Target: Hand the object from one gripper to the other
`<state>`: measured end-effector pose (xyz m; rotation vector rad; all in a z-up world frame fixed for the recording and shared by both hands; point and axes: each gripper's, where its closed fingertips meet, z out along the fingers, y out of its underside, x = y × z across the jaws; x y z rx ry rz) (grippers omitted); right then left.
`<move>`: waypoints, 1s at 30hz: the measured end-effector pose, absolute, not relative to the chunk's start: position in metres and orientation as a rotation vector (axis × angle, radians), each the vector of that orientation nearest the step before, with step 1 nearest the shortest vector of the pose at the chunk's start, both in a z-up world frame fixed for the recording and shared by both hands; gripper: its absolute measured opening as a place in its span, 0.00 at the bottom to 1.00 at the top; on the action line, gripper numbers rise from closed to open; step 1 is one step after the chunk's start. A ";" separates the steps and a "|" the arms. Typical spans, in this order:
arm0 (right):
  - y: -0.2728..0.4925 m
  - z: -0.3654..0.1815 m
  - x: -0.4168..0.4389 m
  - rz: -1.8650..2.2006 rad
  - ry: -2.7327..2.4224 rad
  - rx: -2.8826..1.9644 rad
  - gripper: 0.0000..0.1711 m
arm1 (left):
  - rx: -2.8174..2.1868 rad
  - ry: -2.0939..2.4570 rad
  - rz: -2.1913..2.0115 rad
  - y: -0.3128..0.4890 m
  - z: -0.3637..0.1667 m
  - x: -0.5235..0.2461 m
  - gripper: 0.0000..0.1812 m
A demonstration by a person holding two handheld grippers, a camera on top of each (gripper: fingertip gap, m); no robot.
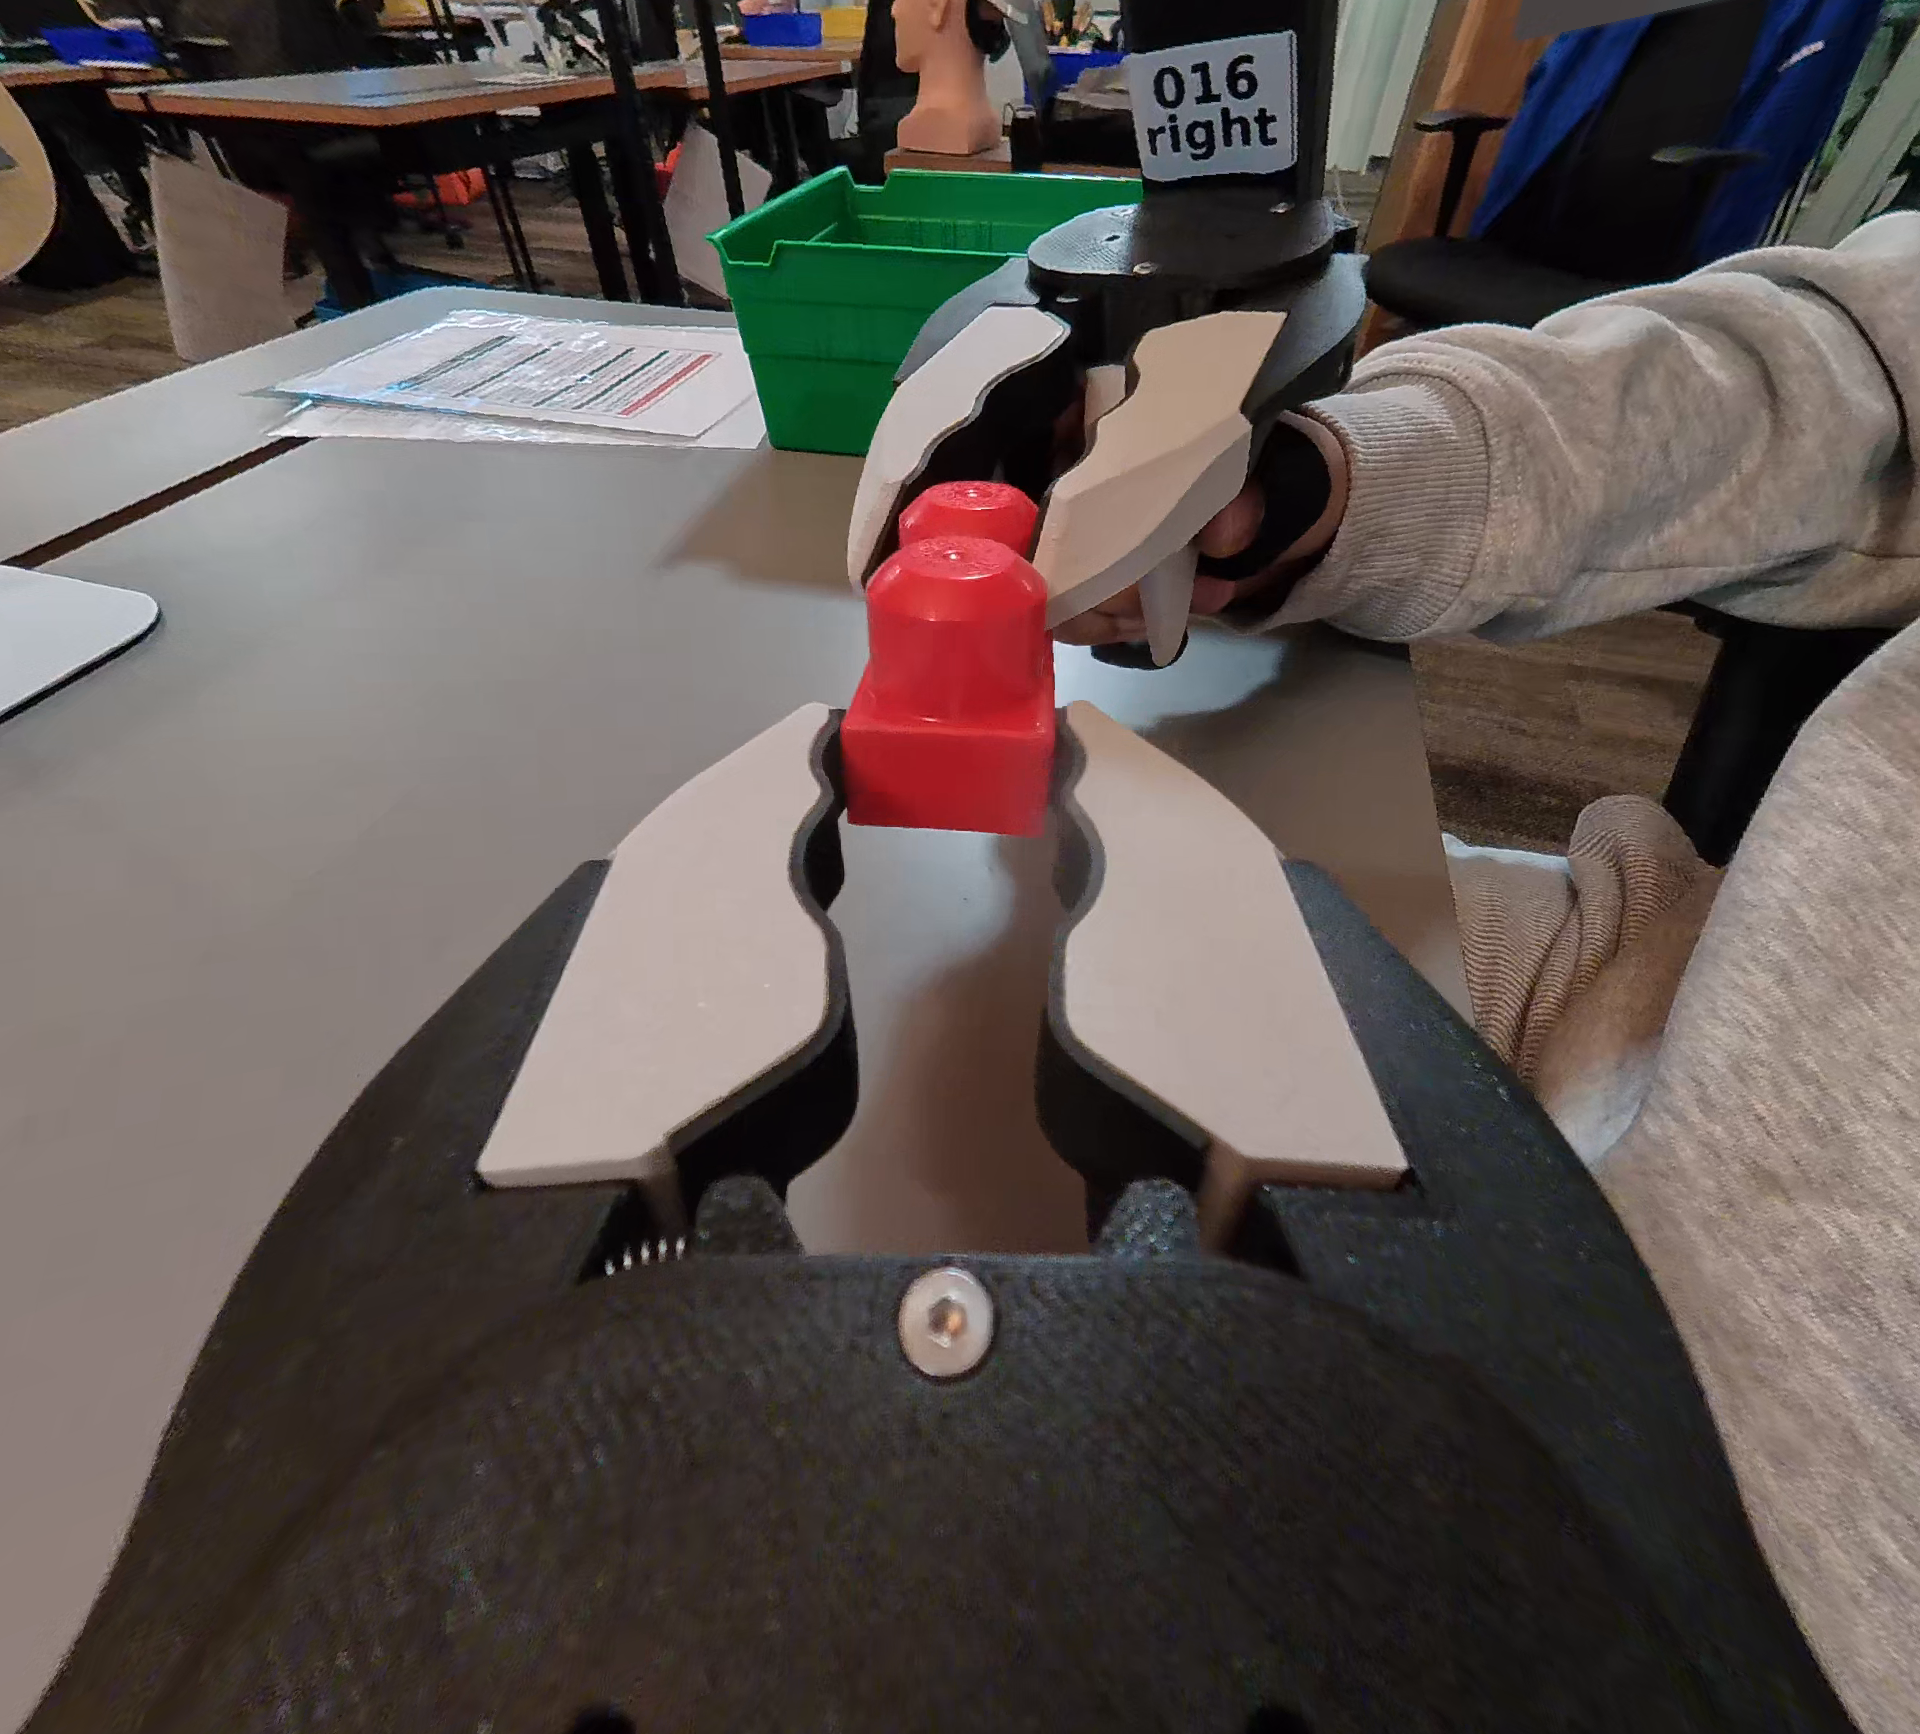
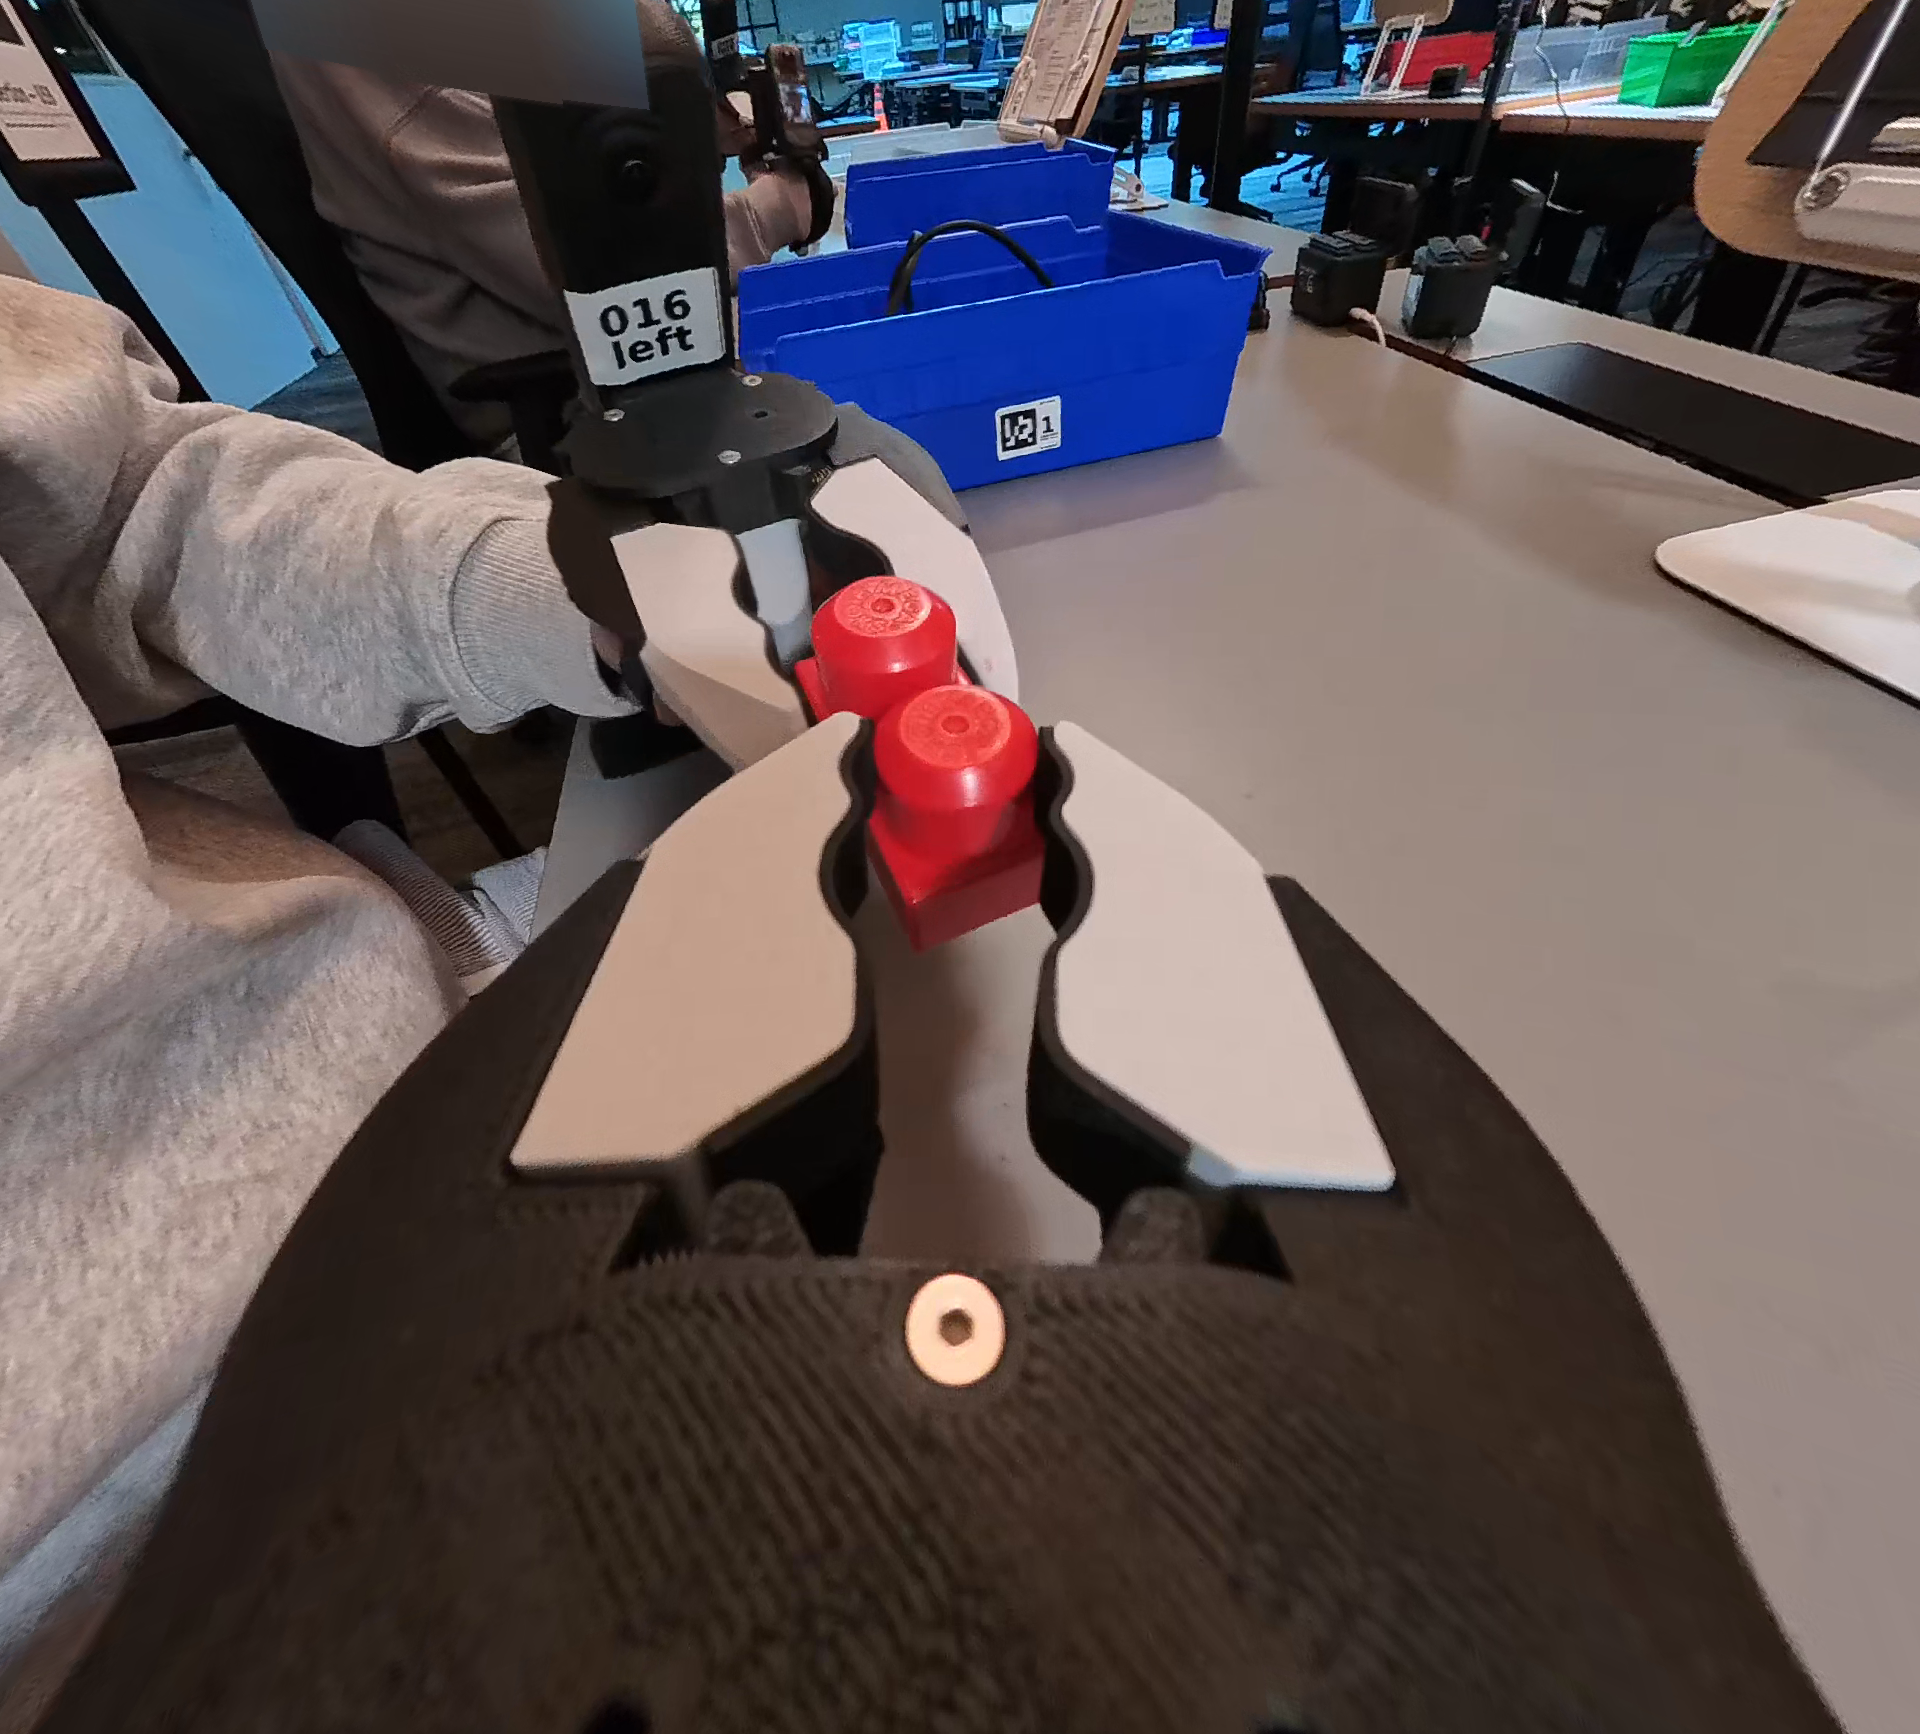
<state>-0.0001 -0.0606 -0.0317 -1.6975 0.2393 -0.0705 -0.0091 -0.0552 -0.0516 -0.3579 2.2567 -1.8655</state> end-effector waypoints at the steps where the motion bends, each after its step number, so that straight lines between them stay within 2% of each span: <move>1: -0.061 -0.031 0.000 -0.072 0.239 -1.694 0.18 | -0.357 2.258 -1.866 -0.055 -0.052 -0.009 0.20; 6: -0.062 -0.028 0.001 -0.115 0.219 -1.654 0.18 | -0.367 2.256 -1.894 -0.056 -0.049 -0.010 0.21; 12: -0.071 -0.011 0.011 -0.245 0.197 -1.531 0.26 | -0.451 2.210 -2.027 -0.051 -0.038 -0.006 0.20; 22: -0.082 -0.009 0.019 -0.048 0.279 -1.452 0.35 | -0.571 2.130 -2.283 -0.041 -0.019 -0.003 0.20; 30: -0.066 -0.020 0.000 0.020 0.204 -1.535 0.31 | -0.499 2.188 -2.276 -0.048 -0.022 -0.014 0.20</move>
